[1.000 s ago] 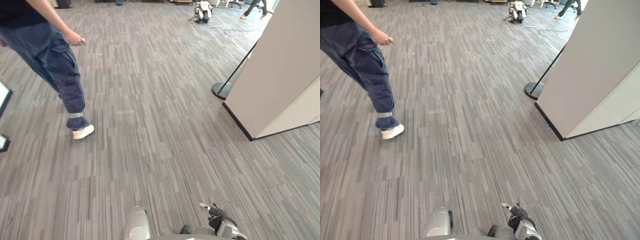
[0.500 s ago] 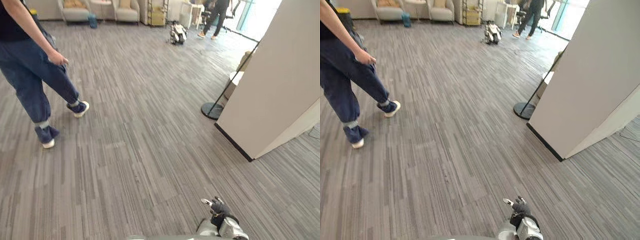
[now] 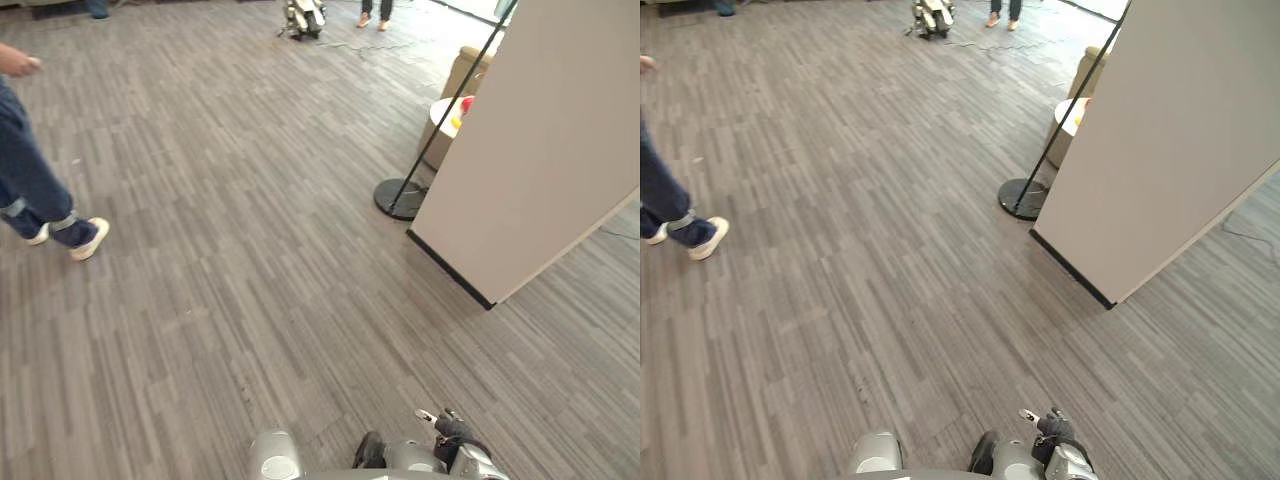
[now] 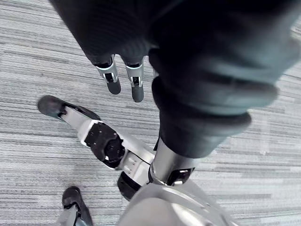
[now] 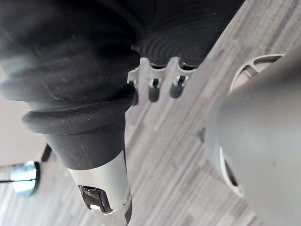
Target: Organize washtable
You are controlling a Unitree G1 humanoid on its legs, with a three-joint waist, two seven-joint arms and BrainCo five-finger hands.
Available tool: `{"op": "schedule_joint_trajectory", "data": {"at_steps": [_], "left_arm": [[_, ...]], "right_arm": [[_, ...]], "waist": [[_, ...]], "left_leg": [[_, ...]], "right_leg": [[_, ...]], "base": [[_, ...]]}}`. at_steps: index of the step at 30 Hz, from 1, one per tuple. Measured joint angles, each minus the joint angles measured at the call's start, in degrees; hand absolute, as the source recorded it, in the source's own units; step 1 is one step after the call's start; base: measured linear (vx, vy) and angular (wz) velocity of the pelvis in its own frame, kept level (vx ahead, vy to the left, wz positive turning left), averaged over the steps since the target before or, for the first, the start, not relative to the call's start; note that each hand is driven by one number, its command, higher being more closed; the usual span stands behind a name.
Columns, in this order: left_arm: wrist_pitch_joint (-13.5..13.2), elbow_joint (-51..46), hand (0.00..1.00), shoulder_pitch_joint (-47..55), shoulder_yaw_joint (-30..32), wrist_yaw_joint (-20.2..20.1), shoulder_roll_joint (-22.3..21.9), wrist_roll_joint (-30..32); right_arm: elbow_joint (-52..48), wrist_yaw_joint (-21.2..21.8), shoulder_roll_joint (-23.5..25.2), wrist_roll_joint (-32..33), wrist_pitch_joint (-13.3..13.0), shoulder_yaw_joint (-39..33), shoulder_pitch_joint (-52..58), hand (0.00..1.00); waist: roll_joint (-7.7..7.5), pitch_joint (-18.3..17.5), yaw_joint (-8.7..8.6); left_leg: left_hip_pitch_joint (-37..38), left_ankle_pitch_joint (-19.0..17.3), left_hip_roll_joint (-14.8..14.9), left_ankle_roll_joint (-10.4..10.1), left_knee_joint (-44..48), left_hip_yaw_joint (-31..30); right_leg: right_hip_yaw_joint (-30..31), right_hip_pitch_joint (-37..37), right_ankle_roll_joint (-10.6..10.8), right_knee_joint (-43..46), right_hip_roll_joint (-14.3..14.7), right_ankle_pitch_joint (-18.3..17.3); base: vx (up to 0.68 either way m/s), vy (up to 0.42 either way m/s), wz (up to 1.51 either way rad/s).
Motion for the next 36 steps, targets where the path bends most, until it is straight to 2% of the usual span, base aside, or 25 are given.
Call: {"op": "schedule_joint_trajectory", "data": {"at_steps": [1,2,3,5,7,9,10,11,12,13,14,15,16,17,18,19,20,22,24,25,26,31,34,36], "left_arm": [[-0.02,-0.07,0.00,-0.02,0.02,0.15,0.10,-0.13],[-0.07,-0.27,0.00,-0.13,-0.07,0.51,0.28,-0.27],[-0.11,-0.28,0.00,-0.46,-0.24,0.73,0.77,-0.59],[-0.42,-0.62,0.00,-0.43,-0.60,1.40,2.36,-0.96],[-1.48,-1.37,0.00,-1.17,-2.47,1.95,3.19,-2.18],[-1.44,-1.13,0.00,-1.36,-2.83,1.93,3.17,-2.37],[-1.44,-1.04,0.00,-1.30,-2.79,1.90,3.00,-2.39],[-1.43,-0.82,0.00,-0.88,-2.74,1.83,2.58,-2.38],[-1.42,-0.63,0.00,-0.62,-2.74,1.79,2.41,-2.37],[-1.36,-0.31,0.00,0.37,-2.73,1.73,1.95,-2.35],[-1.35,0.21,0.00,0.41,-2.63,1.76,2.19,-2.34],[-1.32,0.64,0.00,0.41,-2.42,1.72,2.31,-2.26],[-1.31,0.63,0.00,0.39,-1.81,1.54,2.30,-2.09],[-1.29,0.63,0.00,0.40,-1.43,1.37,2.22,-2.06],[-1.29,0.62,0.00,0.49,-0.43,1.24,2.63,-2.04],[-1.20,0.96,0.00,0.49,1.30,1.21,2.31,-2.04],[-0.78,1.63,0.00,0.96,3.07,1.38,1.05,-2.07],[-0.79,1.60,0.00,1.46,4.41,1.59,-0.01,-2.11],[-0.79,1.27,0.00,1.51,4.44,1.55,-0.02,-2.09],[-0.86,1.09,0.00,1.54,4.44,1.54,0.00,-2.09],[-0.75,0.54,0.00,2.16,2.05,1.53,1.45,-2.19],[-0.86,0.48,0.00,2.34,2.00,1.54,1.45,-2.19],[-1.03,0.04,0.00,3.10,1.40,1.54,1.07,-2.40],[-1.41,-0.02,0.00,3.55,0.16,1.57,0.81,-2.94]], "right_arm": [[0.22,0.00,0.13,0.08,-0.01,0.30,-0.25,0.00],[0.63,0.00,0.55,0.31,-0.03,1.11,-0.99,0.00],[1.00,-0.08,1.08,0.32,-0.24,1.28,-1.35,0.00],[1.06,0.17,2.34,0.30,-0.11,2.58,-0.38,0.00],[2.04,0.05,1.77,0.18,-0.03,2.26,0.05,0.00],[2.02,0.07,1.69,0.04,-0.17,1.64,0.02,0.00],[2.18,0.08,1.79,-0.28,-0.14,0.52,0.15,0.00],[2.51,0.10,1.76,-0.63,-0.07,-0.36,0.29,0.00],[2.49,0.12,1.78,-0.71,-0.03,-0.78,0.42,0.00],[1.65,0.12,1.73,-0.72,-0.20,-1.96,0.65,0.00],[0.89,0.18,1.79,-0.71,-0.35,-2.25,0.93,0.00],[0.60,0.29,1.79,-0.71,-0.35,-2.16,1.33,0.00],[0.34,0.40,1.83,-0.71,-0.38,-1.74,1.68,0.00],[0.24,0.51,1.89,-0.78,-0.38,-1.04,1.68,0.00],[0.30,0.57,2.09,-0.82,-0.36,-0.79,1.73,0.00],[0.37,0.67,1.73,-0.85,-0.35,0.23,1.83,0.00],[0.69,0.88,1.23,-1.20,-0.25,1.74,1.28,0.00],[0.73,1.39,0.51,-2.07,-0.24,3.71,0.66,0.00],[0.81,1.54,0.18,-2.62,-0.16,5.19,1.17,0.00],[0.83,1.54,0.11,-2.65,-0.11,5.57,1.38,0.00],[0.88,1.32,0.76,-2.63,0.04,7.41,4.14,0.00],[0.89,1.29,0.73,-2.56,0.04,7.41,4.14,0.00],[1.04,0.99,0.37,-0.64,0.00,7.40,3.90,0.00],[2.21,0.32,-0.28,1.03,-0.27,7.22,3.81,0.00]], "waist": [[-0.24,0.02,0.04],[-0.75,-0.21,0.11],[-1.58,-0.07,0.75],[-4.33,-1.71,0.98],[-5.03,-2.21,1.14],[-4.82,-2.35,1.06],[-4.51,-2.58,1.16],[-3.27,-2.02,1.20],[-3.08,-1.88,1.21],[-2.26,-1.49,1.07],[-2.22,-1.42,1.00],[-2.25,-1.43,1.02],[-2.43,-1.44,1.07],[-2.94,-1.57,1.10],[-3.71,-1.66,1.20],[-3.58,-1.84,1.23],[-3.07,-2.12,1.21],[-2.52,-1.74,1.02],[-2.71,-1.77,1.11],[-2.94,-1.87,1.25],[-4.29,-7.78,1.29],[-4.40,-7.99,1.39],[-4.32,-8.86,1.65],[-4.07,-9.44,2.60]], "left_leg": [[0.01,-0.29,0.03,0.05,-2.68,0.03],[0.71,-0.36,-0.25,0.04,-17.47,-0.34],[3.28,1.18,-3.29,-0.83,-28.71,-0.05],[4.77,3.52,-7.04,-0.23,-33.14,0.10],[5.77,4.06,-10.96,0.20,-33.78,-0.68],[7.12,4.05,-12.42,0.22,-34.10,-0.54],[9.08,3.96,-12.71,0.39,-35.51,-0.25],[12.10,4.11,-12.71,0.64,-37.83,0.47],[14.03,4.36,-12.73,1.06,-39.34,1.07],[18.65,5.40,-13.23,2.83,-43.28,2.52],[20.90,5.34,-13.13,3.11,-44.97,2.69],[22.03,5.23,-12.97,3.40,-45.98,2.76],[23.30,5.11,-12.72,3.58,-47.48,2.80],[23.25,5.05,-12.76,3.48,-47.96,2.79],[22.99,4.97,-13.39,3.36,-48.15,2.55],[22.99,4.31,-13.51,2.68,-48.74,2.13],[22.34,4.17,-12.32,2.59,-49.41,1.80],[21.91,4.44,-11.86,2.11,-50.34,0.90],[21.24,4.48,-11.53,1.62,-50.74,0.20],[21.14,4.52,-11.53,1.49,-50.81,0.11],[16.38,4.01,-14.32,1.30,-48.38,-3.21],[15.76,4.16,-14.31,1.54,-48.46,-3.66],[13.46,4.36,-14.59,1.65,-49.32,-4.10],[12.08,5.43,-15.39,1.90,-50.90,-5.40]], "right_leg": [[0.25,0.25,0.20,-0.04,-0.29,0.00],[1.08,0.63,1.78,0.08,-1.62,-0.06],[2.53,0.33,5.43,0.40,-4.17,-0.25],[1.41,0.61,7.70,-1.15,-6.59,1.01],[-0.35,2.94,7.09,-2.93,-8.71,2.61],[-0.39,3.54,5.95,-2.12,-10.21,3.48],[-0.60,3.46,4.27,0.41,-11.02,4.61],[-0.85,2.44,2.35,5.11,-12.18,5.89],[-0.78,1.73,1.22,8.10,-13.00,6.66],[-0.78,-1.06,-0.97,16.04,-15.67,7.86],[-0.97,-1.49,-0.23,18.78,-16.16,5.71],[-0.97,-1.54,0.66,19.39,-16.18,3.63],[-1.01,-1.82,1.80,18.27,-15.02,1.09],[-0.54,-2.78,2.57,14.20,-13.21,1.73],[-0.21,-3.43,2.89,11.30,-12.12,6.19],[0.15,-3.11,2.58,9.69,-11.40,4.86],[0.57,-2.80,2.66,6.88,-9.58,4.57],[-0.27,-1.51,2.69,2.48,-7.80,4.55],[-1.34,0.75,2.89,-3.25,-6.10,4.45],[-1.49,1.19,3.03,-4.49,-5.76,4.37],[-2.16,1.56,4.36,-12.83,-5.63,9.97],[-2.64,1.58,4.45,-13.85,-5.57,10.12],[-4.63,1.33,4.80,-18.03,-5.44,11.75],[-7.39,1.47,5.35,-21.04,-5.39,12.95]], "base": [[0.27,0.199,-0.45],[0.34,0.387,-0.40],[0.31,0.384,-0.32],[0.23,0.227,0.15],[0.26,0.206,0.38],[0.16,0.214,0.03],[0.12,0.184,-0.24],[0.11,0.169,-0.33],[0.10,0.140,-0.48],[0.10,0.085,-0.40],[0.10,0.042,-0.32],[0.09,-0.041,-0.06],[0.07,-0.116,0.04],[0.08,-0.176,0.05],[0.09,-0.175,0.00],[0.09,-0.182,-0.20],[0.06,-0.131,-0.22],[0.01,-0.110,-0.13],[-0.04,-0.110,0.06],[-0.04,-0.089,0.06],[-0.02,-0.037,0.00],[0.00,-0.002,0.04],[0.00,-0.022,0.18],[0.05,-0.022,0.42]]}}
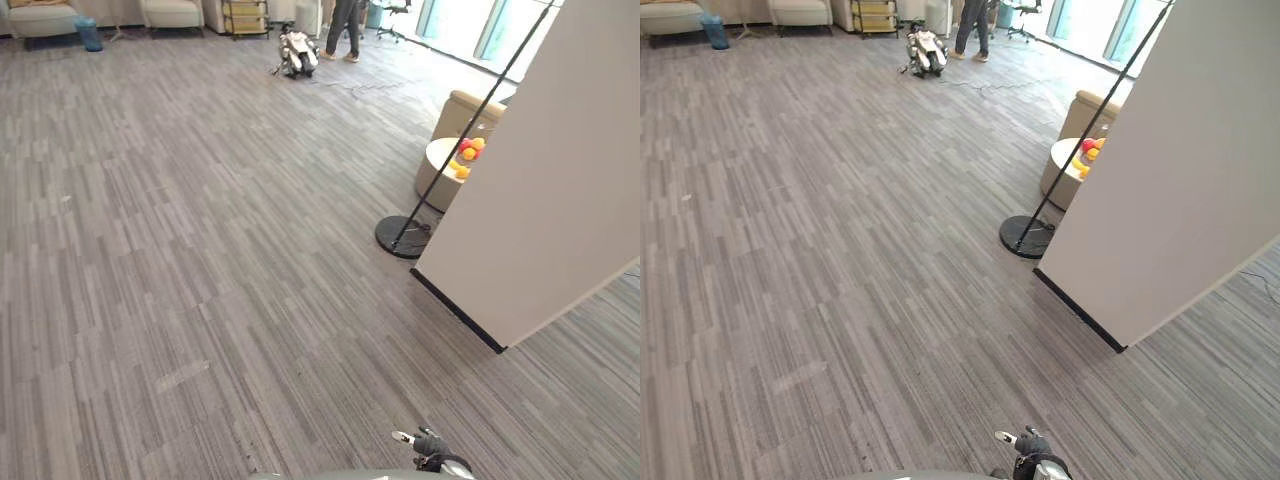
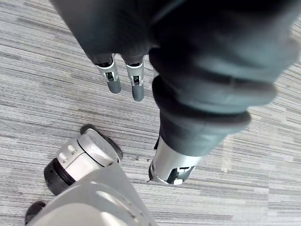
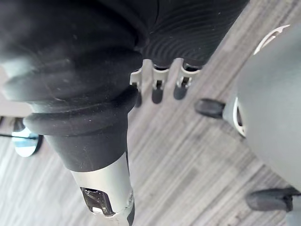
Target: Organize washtable
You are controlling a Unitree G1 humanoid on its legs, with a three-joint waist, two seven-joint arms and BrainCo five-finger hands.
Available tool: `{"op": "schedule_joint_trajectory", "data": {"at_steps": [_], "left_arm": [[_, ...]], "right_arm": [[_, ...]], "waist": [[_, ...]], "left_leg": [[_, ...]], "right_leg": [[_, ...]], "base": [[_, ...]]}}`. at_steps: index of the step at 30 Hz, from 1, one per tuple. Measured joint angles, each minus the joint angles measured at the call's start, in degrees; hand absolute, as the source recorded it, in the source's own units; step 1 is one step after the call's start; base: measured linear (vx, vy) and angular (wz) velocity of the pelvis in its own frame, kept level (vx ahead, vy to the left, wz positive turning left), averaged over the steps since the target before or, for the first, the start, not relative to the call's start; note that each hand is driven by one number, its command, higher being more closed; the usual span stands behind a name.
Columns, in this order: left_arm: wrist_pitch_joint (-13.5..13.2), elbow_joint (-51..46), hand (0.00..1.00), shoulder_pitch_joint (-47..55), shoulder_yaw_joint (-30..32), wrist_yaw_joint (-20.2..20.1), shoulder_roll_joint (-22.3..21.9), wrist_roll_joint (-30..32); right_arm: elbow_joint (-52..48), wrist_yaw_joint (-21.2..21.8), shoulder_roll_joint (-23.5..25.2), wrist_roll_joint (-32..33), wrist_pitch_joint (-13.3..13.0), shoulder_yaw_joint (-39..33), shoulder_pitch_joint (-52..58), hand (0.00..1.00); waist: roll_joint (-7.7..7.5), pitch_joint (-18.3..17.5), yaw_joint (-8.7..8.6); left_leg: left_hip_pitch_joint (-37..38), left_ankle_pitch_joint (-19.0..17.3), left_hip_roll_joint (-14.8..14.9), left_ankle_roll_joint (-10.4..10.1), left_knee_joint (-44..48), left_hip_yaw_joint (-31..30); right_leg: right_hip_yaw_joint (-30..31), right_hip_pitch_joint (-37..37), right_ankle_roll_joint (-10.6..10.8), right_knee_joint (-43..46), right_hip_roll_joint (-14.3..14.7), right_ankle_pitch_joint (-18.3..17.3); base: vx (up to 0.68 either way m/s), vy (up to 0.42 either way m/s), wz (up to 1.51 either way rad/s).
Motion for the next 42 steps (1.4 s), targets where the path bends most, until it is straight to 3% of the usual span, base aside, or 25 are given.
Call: {"op": "schedule_joint_trajectory", "data": {"at_steps": [4,6,7,10,12,13,14,17,18,19,20,21,23,26,29,30,33,34,35,36,37,38,39,40,42], "left_arm": [[-0.75,-1.21,0.00,-0.21,-2.96,0.03,-0.43,-1.20],[-1.54,-1.35,0.00,-0.79,-3.19,0.01,-1.04,-1.69],[-1.78,-1.95,0.00,-1.58,-3.63,0.01,-1.62,-2.30],[-2.35,-2.09,0.00,-1.91,-5.86,-0.05,-0.86,-2.65],[-2.32,-1.95,0.00,-1.71,-7.75,-0.09,-1.48,-2.62],[-2.40,-1.03,0.00,-1.37,-7.75,-0.14,-2.42,-2.98],[-2.40,-0.99,0.00,-1.35,-8.02,-0.15,-2.10,-2.89],[-1.62,1.62,0.00,-0.34,-9.70,-0.20,-0.86,-2.75],[-0.81,3.62,0.00,-0.30,-9.73,-0.27,-0.89,-2.58],[0.02,4.81,0.00,-0.12,-9.84,-0.37,-0.55,-2.02],[0.15,5.18,0.00,0.54,-10.21,-0.52,-0.61,-1.53],[0.24,5.11,0.00,0.77,-11.66,-1.18,-0.65,-0.93],[0.60,4.91,0.00,0.20,-12.00,-1.21,0.45,0.55],[1.19,5.11,0.00,0.40,-14.33,-1.15,2.65,2.47],[1.11,3.66,0.00,-2.02,-13.62,-0.75,3.66,2.79],[0.49,1.21,0.00,-3.19,-13.59,-0.44,4.08,2.79],[-0.62,-1.23,0.00,-6.68,-13.51,-0.03,3.56,2.75],[-1.00,-2.21,0.00,-7.14,-13.21,-0.09,3.23,2.73],[-1.52,-2.14,0.00,-7.15,-12.99,-0.09,2.89,2.77],[-1.51,-1.94,0.00,-6.94,-12.72,-0.14,2.37,2.84],[-1.45,-1.18,0.00,-6.87,-11.28,-0.68,1.59,2.78],[-1.30,-1.09,0.00,-6.48,-10.45,-0.89,1.56,2.77],[-1.07,-1.04,0.00,-6.40,-9.87,-0.98,1.21,2.64],[-0.52,-0.60,0.00,-5.99,-8.53,-1.16,-0.01,2.29],[-0.05,-0.01,0.00,-5.69,-7.19,-1.23,-0.54,0.74]], "right_arm": [[2.87,-1.25,-2.58,1.58,0.03,-3.63,-0.81,0.00],[3.67,-1.60,-4.17,0.75,-0.06,-2.86,-2.19,0.00],[3.56,-1.55,-5.86,-0.42,-0.29,-1.38,-3.33,0.00],[1.85,-1.53,-6.92,-2.59,-2.02,2.47,-8.58,0.00],[1.61,-1.52,-7.48,-4.23,-3.10,4.90,-11.94,0.00],[0.72,-1.52,-7.67,-4.53,-3.64,5.70,-13.03,0.00],[0.28,-1.53,-6.87,-4.98,-3.81,6.31,-13.57,0.00],[1.14,-1.49,-4.23,-6.54,-3.36,7.39,-11.75,0.00],[1.11,-1.53,-3.72,-6.80,-2.64,6.89,-9.26,0.00],[1.09,-1.60,-3.51,-7.27,-1.82,5.56,-6.82,0.00],[1.08,-1.61,-3.37,-7.59,-1.44,4.69,-5.87,0.00],[1.08,-1.71,-2.93,-8.31,-1.14,3.52,-4.66,0.00],[1.12,-1.65,-2.18,-8.78,-1.15,1.92,-4.23,0.00],[0.27,-2.73,-2.74,-10.40,-1.19,-0.43,-1.39,0.00],[-0.02,-3.04,-2.50,-10.99,-0.59,-3.13,0.10,0.00],[-0.09,-3.04,-2.52,-11.00,-0.55,-4.51,-0.67,0.00],[0.30,-3.04,-2.16,-11.00,-0.36,-5.16,-2.10,0.00],[0.31,-3.01,-1.81,-11.00,-0.29,-5.34,-2.07,0.00],[0.16,-2.91,-1.74,-11.05,-0.21,-5.42,-2.00,0.00],[0.12,-2.73,-2.19,-11.08,-0.16,-5.65,-2.23,0.00],[0.38,-2.66,-1.96,-11.40,0.09,-6.18,-2.86,0.00],[0.63,-2.64,-2.02,-11.74,0.09,-5.01,-2.86,0.00],[0.69,-2.64,-2.15,-11.92,0.13,-3.55,-3.52,0.00],[1.11,-2.64,-2.68,-11.95,0.37,-2.43,-4.55,0.00],[1.19,-2.80,-2.64,-11.30,0.33,-2.20,-6.05,0.00]], "waist": [[1.30,-0.82,2.14],[1.95,-0.92,3.52],[2.79,0.06,5.63],[1.78,2.21,8.52],[4.40,1.90,9.20],[5.79,1.94,9.95],[5.15,1.84,10.11],[2.79,2.16,9.52],[2.10,2.14,9.22],[2.08,2.21,8.14],[2.13,2.42,7.63],[2.25,3.39,6.42],[1.61,4.87,5.34],[1.34,5.24,3.36],[3.32,6.48,1.69],[3.77,6.93,1.64],[3.23,7.64,1.40],[2.86,7.48,1.37],[3.34,7.11,1.07],[4.63,6.72,1.01],[4.46,6.20,1.08],[4.90,6.08,1.13],[5.58,6.07,1.69],[6.67,6.14,1.95],[5.92,6.76,1.79]], "left_leg": [[-5.36,5.49,-2.62,0.22,-2.89,-8.15],[-8.43,8.70,-3.66,-1.51,-2.39,-11.79],[-9.74,8.79,-4.15,-1.50,-0.09,-12.95],[-14.70,6.65,-5.88,-2.25,11.00,-9.34],[-15.23,7.91,-2.56,-3.46,7.94,-6.43],[-15.02,8.08,-0.82,-1.78,6.66,-5.74],[-14.84,8.15,-1.14,-1.55,6.28,-5.59],[-12.54,5.20,-4.18,2.32,5.88,-4.09],[-10.27,4.76,-5.62,3.23,5.09,-3.90],[-7.62,4.95,-6.46,4.15,4.41,-4.13],[-5.94,4.81,-6.85,4.61,4.03,-4.55],[-1.92,4.33,-7.09,6.69,2.55,-4.74],[1.78,3.72,-6.36,7.66,1.00,-5.19],[7.25,3.16,-4.77,8.07,-2.69,-5.61],[8.44,1.74,-2.13,7.11,-3.75,-7.53],[8.94,1.16,-1.18,6.09,-3.85,-7.39],[11.45,-1.47,-0.61,3.75,-3.90,-5.88],[12.89,-4.11,-0.05,2.82,-3.28,-5.79],[14.21,-7.16,1.66,1.55,-1.98,-5.50],[14.21,-8.11,3.39,1.08,-0.01,-5.18],[10.01,-8.61,5.11,0.00,11.23,-4.55],[3.51,-6.04,7.26,-4.45,25.67,-4.58],[0.05,-4.67,8.47,-7.14,32.65,-4.60],[-4.69,-4.53,10.26,-8.09,41.67,-3.48],[-7.55,-5.59,11.27,-6.20,41.57,2.70]], "right_leg": [[-12.57,1.39,1.16,-1.15,-1.66,0.24],[-20.39,3.01,1.44,-1.18,-2.57,0.11],[-23.52,4.97,1.67,-1.21,-2.81,-0.17],[-26.66,10.51,2.41,-1.33,-3.80,-2.48],[-26.55,11.35,3.24,-1.31,-2.01,-3.55],[-25.86,11.70,4.79,-1.16,-1.23,-4.32],[-25.20,11.47,5.12,-1.00,-1.75,-4.55],[-23.37,10.20,7.08,10.15,-9.51,-8.19],[-22.91,10.32,5.18,17.73,-13.62,-8.22],[-22.00,10.07,-1.84,26.36,-17.98,-7.74],[-20.63,9.39,-6.94,30.74,-19.97,-6.97],[-11.07,5.16,-11.06,41.82,-22.91,-5.38],[-2.02,-0.57,-5.99,50.62,-20.32,-11.08],[-2.95,-5.60,-2.30,45.47,-13.78,-18.51],[-3.36,-9.84,0.20,22.50,-6.90,-14.04],[-3.75,-11.31,1.51,14.60,-5.01,-8.98],[-5.95,-13.62,-0.82,11.42,-4.79,-4.75],[-5.93,-13.37,-2.76,11.98,-3.69,-5.01],[-5.30,-12.68,-6.92,13.27,-1.53,-4.61],[-5.46,-12.46,-7.55,14.23,-0.34,-4.31],[-5.78,-11.44,-8.53,14.51,1.90,-4.83],[-5.65,-9.80,-9.33,12.61,4.93,-5.61],[-5.01,-9.04,-9.55,11.56,6.66,-6.15],[-4.03,-7.31,-10.36,10.11,9.03,-6.15],[-2.01,-3.11,-10.68,7.51,10.31,-6.33]], "base": [[0.09,-0.016,1.51],[0.08,-0.021,2.19],[0.03,0.043,1.54],[-0.04,0.076,0.96],[-0.16,0.107,0.09],[-0.11,0.144,-0.23],[0.01,0.191,-0.24],[0.15,0.205,-0.07],[0.23,0.242,0.11],[0.27,0.247,0.22],[0.39,0.301,0.27],[0.36,0.222,0.09],[0.29,0.135,-0.11],[0.23,0.074,0.03],[0.21,-0.007,0.50],[0.24,-0.041,0.16],[0.38,-0.138,0.06],[0.58,-0.251,-0.09],[0.61,-0.249,-0.13],[0.55,-0.247,-0.16],[0.56,-0.334,-0.26],[0.55,-0.380,-0.35],[0.53,-0.398,-0.57],[0.40,-0.267,-0.52],[0.51,-0.257,-0.49]]}}
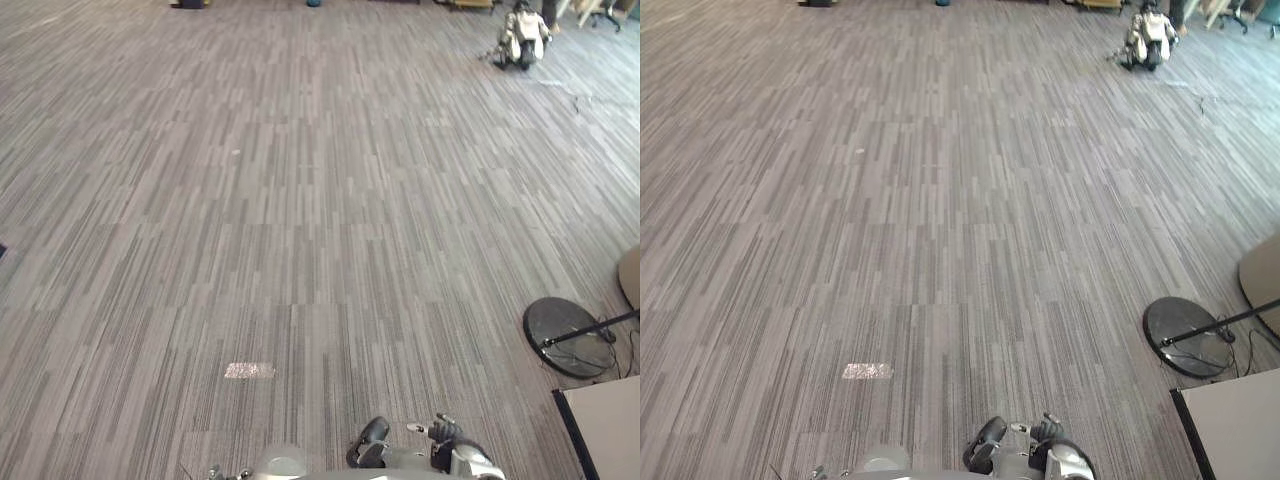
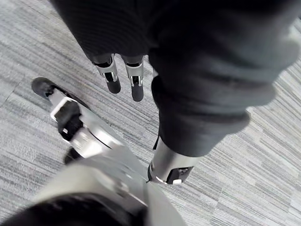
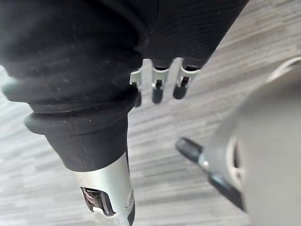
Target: Organize washtable
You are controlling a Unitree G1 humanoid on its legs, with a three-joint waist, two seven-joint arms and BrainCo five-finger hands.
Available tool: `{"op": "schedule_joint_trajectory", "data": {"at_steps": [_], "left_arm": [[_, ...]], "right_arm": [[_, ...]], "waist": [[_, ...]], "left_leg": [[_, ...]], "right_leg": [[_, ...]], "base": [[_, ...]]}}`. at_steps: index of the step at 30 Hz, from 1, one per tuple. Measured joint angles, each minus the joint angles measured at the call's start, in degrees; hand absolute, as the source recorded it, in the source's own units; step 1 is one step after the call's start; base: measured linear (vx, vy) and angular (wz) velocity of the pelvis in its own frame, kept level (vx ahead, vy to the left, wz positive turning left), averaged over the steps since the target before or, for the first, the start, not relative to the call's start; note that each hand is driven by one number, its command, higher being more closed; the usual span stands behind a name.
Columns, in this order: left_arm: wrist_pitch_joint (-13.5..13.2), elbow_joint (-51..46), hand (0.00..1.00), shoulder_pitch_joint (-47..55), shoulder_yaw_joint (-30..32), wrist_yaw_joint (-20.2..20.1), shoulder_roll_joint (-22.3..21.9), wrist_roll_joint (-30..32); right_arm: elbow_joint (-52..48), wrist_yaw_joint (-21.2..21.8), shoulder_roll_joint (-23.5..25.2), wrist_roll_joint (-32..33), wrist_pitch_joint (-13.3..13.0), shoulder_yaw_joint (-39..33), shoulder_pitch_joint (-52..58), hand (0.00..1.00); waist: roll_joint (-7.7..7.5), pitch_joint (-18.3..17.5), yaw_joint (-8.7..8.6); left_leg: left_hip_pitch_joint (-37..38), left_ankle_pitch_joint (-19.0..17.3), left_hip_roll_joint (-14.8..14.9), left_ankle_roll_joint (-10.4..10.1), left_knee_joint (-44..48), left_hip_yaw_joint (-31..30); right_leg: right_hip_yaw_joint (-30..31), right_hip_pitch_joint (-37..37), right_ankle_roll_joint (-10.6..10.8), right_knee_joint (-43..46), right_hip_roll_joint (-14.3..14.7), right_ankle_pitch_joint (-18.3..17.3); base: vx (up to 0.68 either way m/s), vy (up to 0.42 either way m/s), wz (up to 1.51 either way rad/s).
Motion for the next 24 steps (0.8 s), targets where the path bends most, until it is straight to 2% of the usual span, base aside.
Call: {"op": "schedule_joint_trajectory", "data": {"at_steps": [1,3,4,5,6,7,8,11,15,17,24], "left_arm": [[-0.01,-0.03,0.00,0.02,0.00,-0.02,0.00,-0.40],[-0.18,-0.22,0.00,0.09,-0.29,-0.01,-0.50,-2.08],[-0.17,-0.39,0.00,0.08,-0.35,-0.01,-0.49,-2.40],[-0.17,-0.99,0.00,0.02,-0.28,0.02,-0.75,-2.47],[-0.14,-0.99,0.00,0.07,-0.24,-0.02,-1.26,-2.50],[-0.17,-0.97,0.00,0.04,-0.19,-0.05,-0.76,-2.56],[-0.26,-0.96,0.00,-0.25,-0.27,-0.11,-0.30,-2.56],[-0.24,-0.93,0.00,-0.25,-0.22,-0.88,0.76,-2.38],[-0.11,0.19,0.00,-0.46,-0.28,-1.31,1.12,-0.53],[0.07,0.37,0.00,-0.70,-0.31,-1.31,1.14,2.70],[0.19,0.78,0.00,-0.83,-0.28,-1.36,1.34,4.46]], "right_arm": [[-0.03,-0.10,-0.06,0.61,-0.05,0.00,-0.46,0.00],[-0.35,-0.13,0.24,2.86,-0.50,1.07,-1.96,0.00],[-0.41,0.04,0.35,3.08,-0.64,1.42,-2.32,0.00],[-0.57,0.27,0.04,3.40,-1.04,2.41,-2.35,0.00],[-0.73,0.30,-0.04,3.39,-1.24,2.44,-2.10,0.00],[-0.76,0.27,0.59,3.40,-1.20,2.40,-1.38,0.00],[-0.45,0.30,1.26,3.41,-0.93,2.18,0.24,0.00],[0.31,0.78,3.11,3.81,0.31,0.00,2.84,0.00],[0.31,1.38,3.87,4.53,0.46,-2.67,2.70,0.00],[0.32,1.41,3.89,5.45,1.03,-5.47,2.85,0.00],[1.23,1.55,4.00,8.40,1.58,-9.53,2.85,0.00]], "waist": [[-0.05,0.10,0.05],[0.07,0.00,0.59],[0.12,-0.05,1.07],[0.89,-0.47,1.47],[1.28,-0.77,1.50],[0.85,-1.32,1.18],[-0.14,-1.72,0.95],[-1.61,-2.56,0.63],[-1.56,-2.80,-0.15],[-1.19,-3.16,-0.16],[-1.24,-3.60,-0.33]], "left_leg": [[-0.20,-0.35,-0.41,0.61,-2.49,1.34],[-0.04,-0.51,-3.02,1.85,-20.01,1.68],[-0.09,-0.21,-3.51,2.01,-25.09,1.14],[-0.48,5.93,-4.29,4.01,-31.86,-0.67],[-0.13,8.83,-4.46,4.70,-32.72,-1.29],[1.23,9.06,-5.40,4.90,-34.77,-1.13],[2.32,9.58,-6.47,5.32,-37.02,-1.07],[5.22,11.18,-8.58,6.04,-41.51,-0.32],[7.11,11.26,-10.18,6.16,-43.79,1.67],[8.24,11.33,-10.90,6.26,-45.25,2.71],[11.00,12.20,-11.38,7.34,-48.62,4.18]], "right_leg": [[0.87,1.22,0.00,-0.67,0.00,0.00],[4.19,3.41,0.10,-2.31,0.04,-0.05],[4.60,3.49,0.34,-2.81,0.15,-0.16],[5.81,3.55,1.63,-3.78,0.71,-0.21],[6.45,3.69,2.15,-4.02,0.99,-0.22],[6.66,4.41,3.69,-4.57,0.06,-0.41],[6.72,4.53,4.40,-4.38,-1.00,-0.66],[6.92,5.21,6.14,-4.45,-2.85,-0.86],[8.80,5.38,7.83,-5.09,-4.28,-0.29],[10.05,5.38,8.47,-5.44,-4.69,0.12],[11.51,5.81,9.04,-5.70,-4.85,0.22]], "base": [[0.48,-0.161,-0.57],[0.29,0.002,-0.82],[0.20,0.075,-0.95],[0.14,0.089,-0.70],[0.19,0.147,-0.45],[0.18,0.183,0.00],[0.18,0.191,0.16],[0.21,0.213,0.09],[0.08,0.136,-0.21],[0.04,0.089,-0.24],[0.01,0.039,-0.11]]}}
